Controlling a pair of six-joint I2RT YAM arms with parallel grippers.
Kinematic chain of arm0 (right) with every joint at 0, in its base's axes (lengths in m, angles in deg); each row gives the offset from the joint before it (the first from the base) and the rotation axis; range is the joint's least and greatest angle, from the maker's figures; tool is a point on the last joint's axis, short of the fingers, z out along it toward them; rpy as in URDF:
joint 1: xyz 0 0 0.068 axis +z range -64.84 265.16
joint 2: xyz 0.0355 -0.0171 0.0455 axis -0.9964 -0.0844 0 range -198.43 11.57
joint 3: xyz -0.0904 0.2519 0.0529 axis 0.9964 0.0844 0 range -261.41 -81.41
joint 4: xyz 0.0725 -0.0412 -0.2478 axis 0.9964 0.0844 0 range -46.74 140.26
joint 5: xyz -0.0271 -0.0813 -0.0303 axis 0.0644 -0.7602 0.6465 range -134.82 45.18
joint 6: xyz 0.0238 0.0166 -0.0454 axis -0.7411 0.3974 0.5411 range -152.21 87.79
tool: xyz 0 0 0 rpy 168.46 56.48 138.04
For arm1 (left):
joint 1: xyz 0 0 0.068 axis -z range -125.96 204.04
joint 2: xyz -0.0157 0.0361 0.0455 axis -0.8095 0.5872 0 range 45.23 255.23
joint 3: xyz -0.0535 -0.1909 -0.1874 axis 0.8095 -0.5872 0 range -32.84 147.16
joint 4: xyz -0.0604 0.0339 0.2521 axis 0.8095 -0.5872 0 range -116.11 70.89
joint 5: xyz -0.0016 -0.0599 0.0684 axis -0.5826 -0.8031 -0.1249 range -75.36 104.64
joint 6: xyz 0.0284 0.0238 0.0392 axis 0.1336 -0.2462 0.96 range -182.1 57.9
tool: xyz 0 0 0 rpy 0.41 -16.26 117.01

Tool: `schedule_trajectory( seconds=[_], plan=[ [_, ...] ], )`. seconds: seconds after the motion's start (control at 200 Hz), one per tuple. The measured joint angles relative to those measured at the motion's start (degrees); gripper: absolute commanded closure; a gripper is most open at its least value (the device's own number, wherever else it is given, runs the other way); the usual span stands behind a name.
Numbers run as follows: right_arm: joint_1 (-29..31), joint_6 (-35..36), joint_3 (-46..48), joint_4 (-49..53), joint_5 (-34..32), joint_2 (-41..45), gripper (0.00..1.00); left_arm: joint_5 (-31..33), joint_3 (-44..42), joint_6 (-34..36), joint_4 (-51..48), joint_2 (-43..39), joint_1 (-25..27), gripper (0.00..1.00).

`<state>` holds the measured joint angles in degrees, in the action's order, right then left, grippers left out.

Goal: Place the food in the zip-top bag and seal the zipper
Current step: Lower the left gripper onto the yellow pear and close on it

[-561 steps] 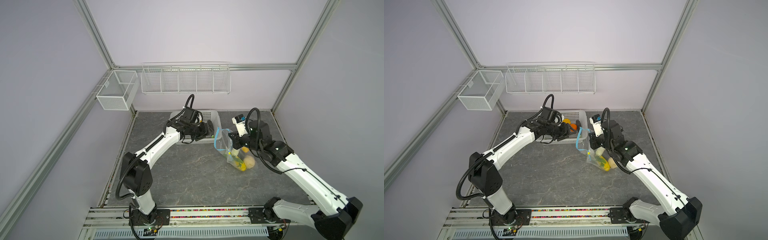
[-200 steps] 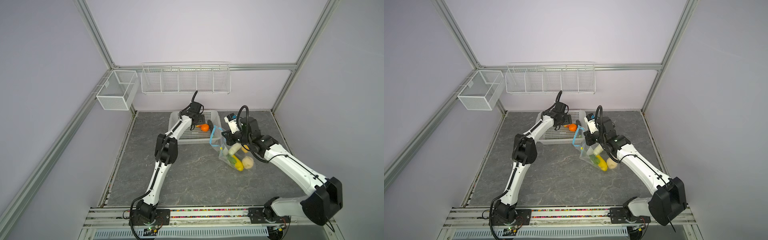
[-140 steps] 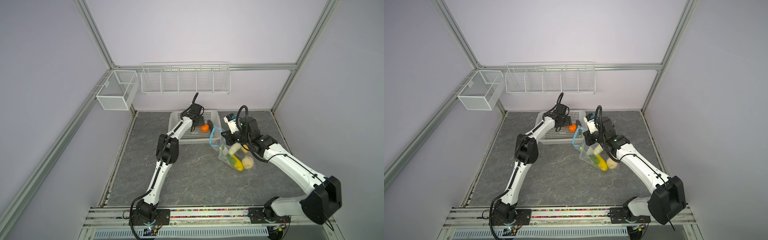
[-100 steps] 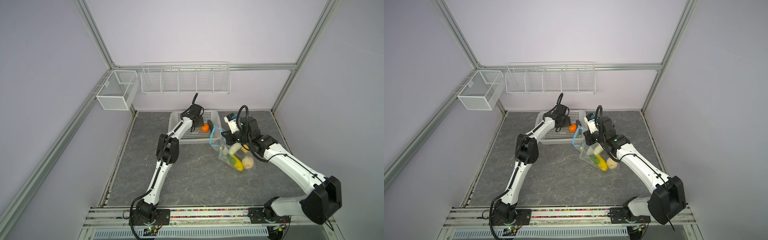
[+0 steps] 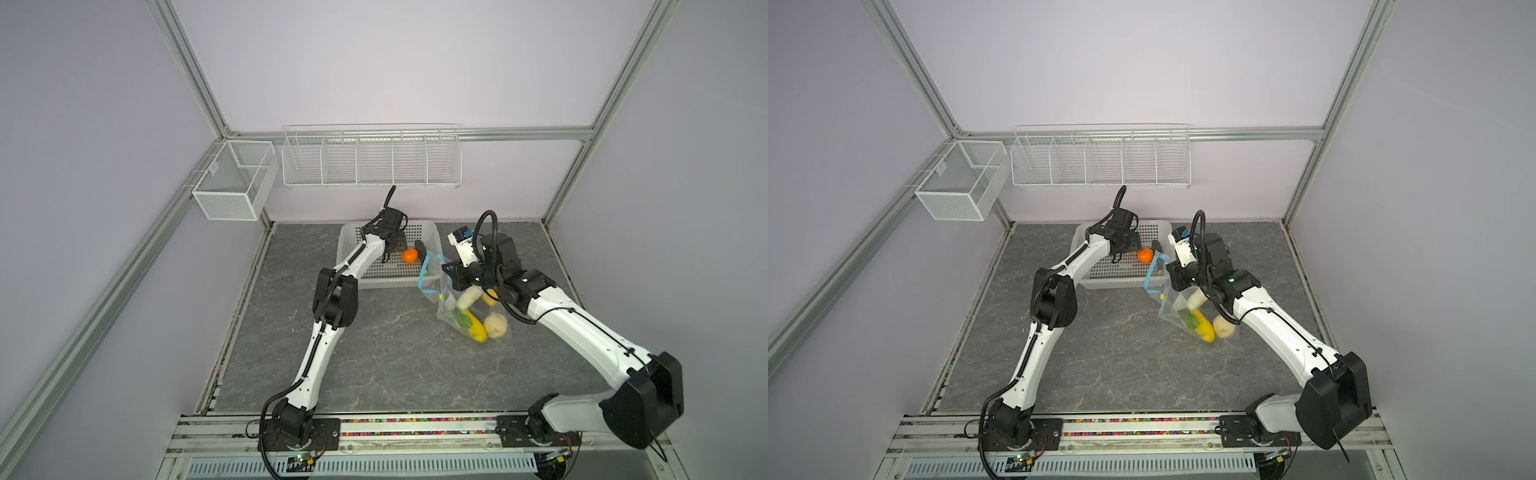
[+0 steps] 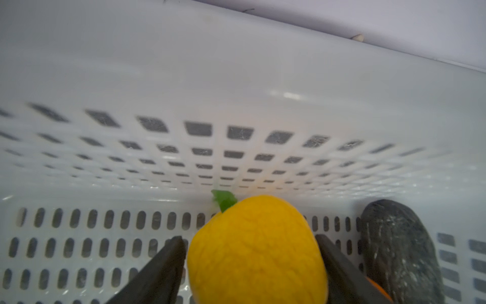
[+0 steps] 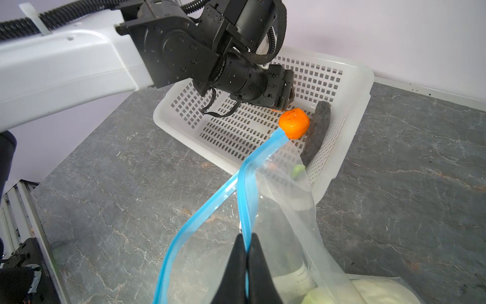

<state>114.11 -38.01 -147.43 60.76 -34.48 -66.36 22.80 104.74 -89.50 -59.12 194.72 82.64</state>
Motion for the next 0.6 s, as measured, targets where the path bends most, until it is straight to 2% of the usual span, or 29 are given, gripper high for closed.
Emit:
schedule_trajectory(
  seconds=[0.27, 0.6],
  plan=[
    [0.0, 0.0, 0.0, -0.3, 0.1, 0.0, 0.93, 2.4, -4.5, -1.0, 5.7, 0.0, 0.0, 0.32],
    [0.0, -0.2, 0.0, -0.3, 0.3, 0.0, 0.93, 4.0, -4.7, -0.9, 7.2, 0.0, 0.0, 0.41]
  ],
)
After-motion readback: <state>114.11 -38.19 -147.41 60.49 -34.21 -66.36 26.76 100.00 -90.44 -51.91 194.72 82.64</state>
